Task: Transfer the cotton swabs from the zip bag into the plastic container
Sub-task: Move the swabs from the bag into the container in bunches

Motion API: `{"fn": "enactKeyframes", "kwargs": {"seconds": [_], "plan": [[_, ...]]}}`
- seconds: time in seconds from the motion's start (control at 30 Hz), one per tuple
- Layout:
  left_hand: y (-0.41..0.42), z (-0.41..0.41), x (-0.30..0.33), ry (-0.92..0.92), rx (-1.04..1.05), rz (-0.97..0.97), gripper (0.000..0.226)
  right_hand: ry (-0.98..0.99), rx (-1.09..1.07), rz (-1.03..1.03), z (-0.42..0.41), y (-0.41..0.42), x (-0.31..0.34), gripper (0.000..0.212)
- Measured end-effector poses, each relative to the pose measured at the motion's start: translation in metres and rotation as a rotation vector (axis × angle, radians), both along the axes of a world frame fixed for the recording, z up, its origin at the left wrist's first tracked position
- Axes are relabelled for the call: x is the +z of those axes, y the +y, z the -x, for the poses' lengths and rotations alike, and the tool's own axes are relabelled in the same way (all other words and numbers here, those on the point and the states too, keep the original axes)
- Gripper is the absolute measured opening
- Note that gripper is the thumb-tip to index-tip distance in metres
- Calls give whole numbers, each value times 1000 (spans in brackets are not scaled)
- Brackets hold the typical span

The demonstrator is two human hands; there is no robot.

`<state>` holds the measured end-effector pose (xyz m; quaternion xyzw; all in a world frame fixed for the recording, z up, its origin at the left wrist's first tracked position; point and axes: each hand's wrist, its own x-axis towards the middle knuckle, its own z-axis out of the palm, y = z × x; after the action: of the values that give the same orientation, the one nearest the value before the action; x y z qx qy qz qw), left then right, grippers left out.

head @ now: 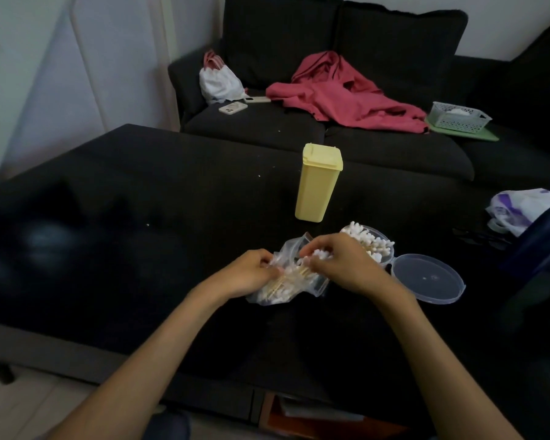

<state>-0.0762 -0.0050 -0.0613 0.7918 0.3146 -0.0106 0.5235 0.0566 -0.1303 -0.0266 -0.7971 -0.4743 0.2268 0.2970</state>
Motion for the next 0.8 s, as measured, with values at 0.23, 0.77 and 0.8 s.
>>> {"fn": "enactKeyframes", "kwargs": {"seconds": [0.23, 0.77, 0.8], "plan": [[-1, 0, 2, -27, 0, 65, 12, -97, -13, 85, 8, 8, -13, 18], [-5, -1, 3, 22, 6, -40, 28, 53, -143, -153, -11, -14, 15, 12], [-5, -1, 4, 24, 0, -48, 29, 50, -153, -152, -11, -15, 16, 13]]}}
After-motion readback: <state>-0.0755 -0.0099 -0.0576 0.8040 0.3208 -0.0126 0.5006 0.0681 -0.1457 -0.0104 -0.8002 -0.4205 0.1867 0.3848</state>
